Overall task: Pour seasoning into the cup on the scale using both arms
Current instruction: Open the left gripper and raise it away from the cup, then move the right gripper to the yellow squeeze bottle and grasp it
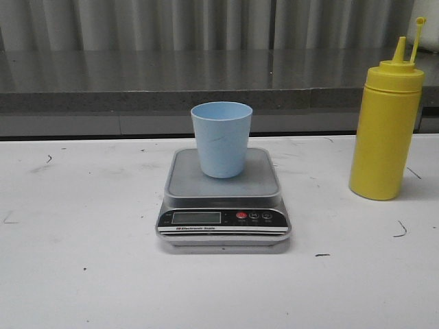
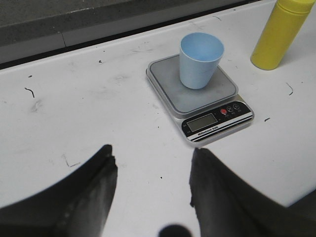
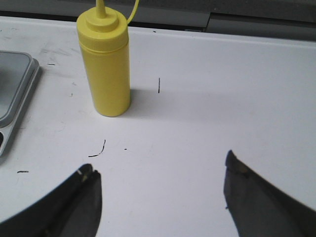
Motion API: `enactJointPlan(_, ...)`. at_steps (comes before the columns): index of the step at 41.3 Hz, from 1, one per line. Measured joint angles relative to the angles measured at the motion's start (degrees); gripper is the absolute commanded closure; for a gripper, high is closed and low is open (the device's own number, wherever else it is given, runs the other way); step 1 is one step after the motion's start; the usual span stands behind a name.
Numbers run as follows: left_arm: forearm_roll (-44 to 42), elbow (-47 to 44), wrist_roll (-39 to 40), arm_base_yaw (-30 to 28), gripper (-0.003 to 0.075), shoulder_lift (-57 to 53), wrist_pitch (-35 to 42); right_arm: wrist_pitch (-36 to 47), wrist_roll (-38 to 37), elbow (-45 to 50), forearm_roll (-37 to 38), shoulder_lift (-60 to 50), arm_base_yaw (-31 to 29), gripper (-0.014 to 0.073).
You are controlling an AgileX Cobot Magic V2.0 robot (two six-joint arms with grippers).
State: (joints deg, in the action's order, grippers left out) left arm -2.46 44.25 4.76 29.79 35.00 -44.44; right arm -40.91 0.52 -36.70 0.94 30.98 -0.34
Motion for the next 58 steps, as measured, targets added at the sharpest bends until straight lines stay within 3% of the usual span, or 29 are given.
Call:
enactJointPlan(20,0.0,0.0,0.0,0.0,0.0374,0.0,0.0,-0.5,0.0,0.0,0.0,0.2,0.8,0.0052)
enactJointPlan(24,0.0,0.0,0.0,0.0,0.0374,0.0,0.0,-1.2,0.2,0.0,0.0,1.4,2.4,0.0036)
enactJointPlan(29,0.0,0.0,0.0,0.0,0.0374,0.0,0.0,-1.7,2.0,-0.1,0.0,3.7,6.0,-0.0071)
enactJointPlan(37,0.0,0.0,0.0,0.0,0.0374,0.0,0.0,-1.9,3.7,-1.7,-0.1,8.4,11.5,-0.0059)
enactJointPlan(58,0.0,0.0,0.0,0.0,0.0374,0.0,0.0,16.8,3.8,-1.4,-5.8,25.1,13.0,-0.0059)
